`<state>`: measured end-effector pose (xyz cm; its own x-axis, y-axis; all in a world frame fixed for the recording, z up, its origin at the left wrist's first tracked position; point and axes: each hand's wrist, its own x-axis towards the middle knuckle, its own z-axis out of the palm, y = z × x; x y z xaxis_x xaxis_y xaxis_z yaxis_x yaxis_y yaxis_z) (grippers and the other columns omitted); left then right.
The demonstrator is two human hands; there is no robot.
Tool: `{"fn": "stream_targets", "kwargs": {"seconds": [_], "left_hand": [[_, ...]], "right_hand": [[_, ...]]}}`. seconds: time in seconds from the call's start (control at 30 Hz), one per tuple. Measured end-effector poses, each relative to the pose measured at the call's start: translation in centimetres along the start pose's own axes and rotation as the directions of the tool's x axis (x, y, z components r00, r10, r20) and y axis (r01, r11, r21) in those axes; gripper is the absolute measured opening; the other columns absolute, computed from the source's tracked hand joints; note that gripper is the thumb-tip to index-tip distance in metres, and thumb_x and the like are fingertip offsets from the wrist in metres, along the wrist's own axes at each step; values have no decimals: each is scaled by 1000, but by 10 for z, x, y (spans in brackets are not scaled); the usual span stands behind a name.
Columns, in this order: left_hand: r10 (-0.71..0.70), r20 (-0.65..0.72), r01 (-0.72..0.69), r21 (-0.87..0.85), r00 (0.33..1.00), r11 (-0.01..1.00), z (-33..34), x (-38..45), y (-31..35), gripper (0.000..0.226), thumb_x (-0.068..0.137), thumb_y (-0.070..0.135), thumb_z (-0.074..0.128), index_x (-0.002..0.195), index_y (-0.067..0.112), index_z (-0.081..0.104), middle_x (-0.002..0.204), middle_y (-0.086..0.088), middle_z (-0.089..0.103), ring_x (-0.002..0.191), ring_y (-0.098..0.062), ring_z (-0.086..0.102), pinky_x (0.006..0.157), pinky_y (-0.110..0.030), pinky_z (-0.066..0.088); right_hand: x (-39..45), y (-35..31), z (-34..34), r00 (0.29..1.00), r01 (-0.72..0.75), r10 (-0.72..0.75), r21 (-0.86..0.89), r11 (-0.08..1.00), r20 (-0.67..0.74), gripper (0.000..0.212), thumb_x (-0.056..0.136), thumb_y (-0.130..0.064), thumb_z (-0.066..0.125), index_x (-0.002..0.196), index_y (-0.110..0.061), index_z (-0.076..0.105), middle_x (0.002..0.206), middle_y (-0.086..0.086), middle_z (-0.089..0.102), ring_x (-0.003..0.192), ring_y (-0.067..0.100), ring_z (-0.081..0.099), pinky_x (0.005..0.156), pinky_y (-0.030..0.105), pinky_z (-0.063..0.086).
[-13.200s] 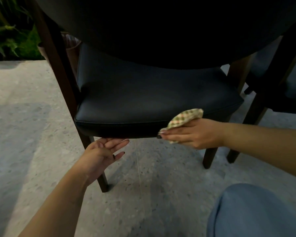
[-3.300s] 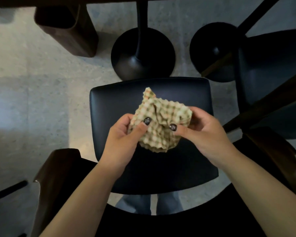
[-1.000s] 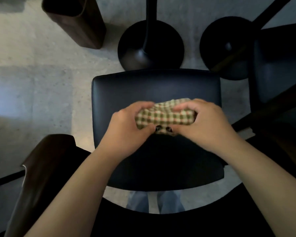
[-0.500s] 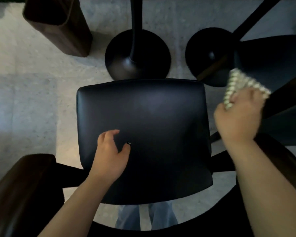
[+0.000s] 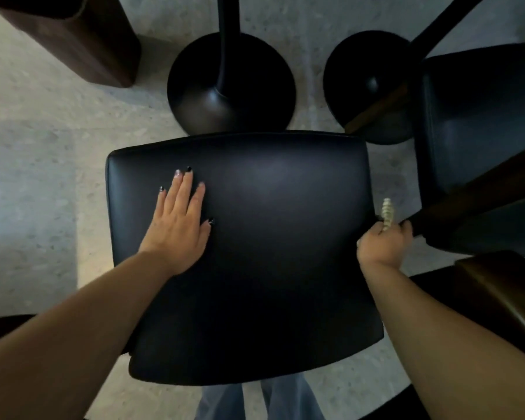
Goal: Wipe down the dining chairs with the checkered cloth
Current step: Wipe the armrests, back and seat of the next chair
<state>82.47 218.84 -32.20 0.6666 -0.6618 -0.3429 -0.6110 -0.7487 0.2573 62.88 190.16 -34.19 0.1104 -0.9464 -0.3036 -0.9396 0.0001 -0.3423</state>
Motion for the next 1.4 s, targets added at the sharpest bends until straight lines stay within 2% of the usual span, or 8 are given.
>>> {"fn": "stream_targets", "kwargs": {"seconds": [0.17, 0.33, 0.63, 0.8, 0.93, 1.07, 1.27, 1.4], "left_hand": [[-34, -31, 37, 97, 999, 995, 23, 9, -17, 68, 98, 42, 27, 155, 10, 10, 163, -16, 5, 151, -30, -4, 120, -50, 3], [-12, -114, 29, 149, 993, 988, 37, 8, -21, 72, 94, 44, 27, 155, 10, 13, 162, -17, 10, 151, -31, 1, 121, -50, 2], [1, -162, 18, 120, 987, 993, 41, 11, -22, 74, 91, 44, 32, 156, 11, 16, 163, -14, 11, 151, -29, 3, 122, -49, 4], [4, -172, 13, 94, 985, 995, 41, 12, -23, 73, 91, 43, 34, 155, 10, 20, 162, -15, 14, 151, -30, 5, 121, -48, 4], [2, -155, 11, 84, 988, 996, 42, 11, -23, 72, 92, 42, 34, 154, 9, 21, 162, -15, 13, 151, -30, 4, 121, -48, 3], [-7, -127, 19, 95, 992, 995, 40, 13, -23, 73, 91, 42, 34, 154, 9, 20, 162, -16, 13, 151, -30, 4, 121, -48, 2], [-24, -29, 27, 133, 999, 991, 30, 11, -16, 73, 92, 43, 29, 154, 6, 16, 162, -19, 11, 150, -34, 5, 119, -53, 6], [-61, 132, 41, 149, 989, 988, 13, 16, -14, 74, 96, 48, 12, 144, 12, -31, 157, -17, -30, 138, -31, -38, 115, -51, -17]], "right_hand": [[34, 0, 11, 959, -128, 147, 94, 987, -242, 44, 90, -12, 49, 132, 0, 46, 134, 21, 48, 123, 37, 46, 102, 43, 37], [55, -17, 37, 959, -279, 267, 161, 947, 93, 41, 95, -27, 39, 123, -3, 57, 128, 17, 56, 114, 37, 53, 101, 45, 42], [89, -33, 39, 881, -466, 412, 273, 842, 232, 39, 97, -28, 45, 127, -5, 55, 120, 10, 60, 99, 28, 58, 90, 44, 50], [118, -112, 38, 967, -151, 119, 132, 980, 224, 41, 102, -19, 32, 136, 3, 45, 115, 13, 50, 100, 26, 49, 69, 24, 32], [111, -152, 44, 971, 235, -219, -199, 952, 97, 40, 100, -27, 37, 127, -3, 55, 128, 23, 55, 117, 41, 51, 94, 43, 42], [79, -184, 64, 815, 573, -519, -497, 652, 258, 34, 95, -25, 38, 107, -6, 63, 115, 26, 62, 106, 45, 58, 88, 44, 44], [5, -251, 113, 605, 792, -589, -332, 512, 536, 33, 91, -26, 41, 113, -17, 63, 122, 17, 62, 111, 37, 59, 88, 36, 44], [-57, -284, 147, 441, 890, -668, -195, 412, 600, 32, 93, -27, 41, 113, -16, 64, 119, 13, 64, 108, 34, 61, 79, 34, 43]]}}
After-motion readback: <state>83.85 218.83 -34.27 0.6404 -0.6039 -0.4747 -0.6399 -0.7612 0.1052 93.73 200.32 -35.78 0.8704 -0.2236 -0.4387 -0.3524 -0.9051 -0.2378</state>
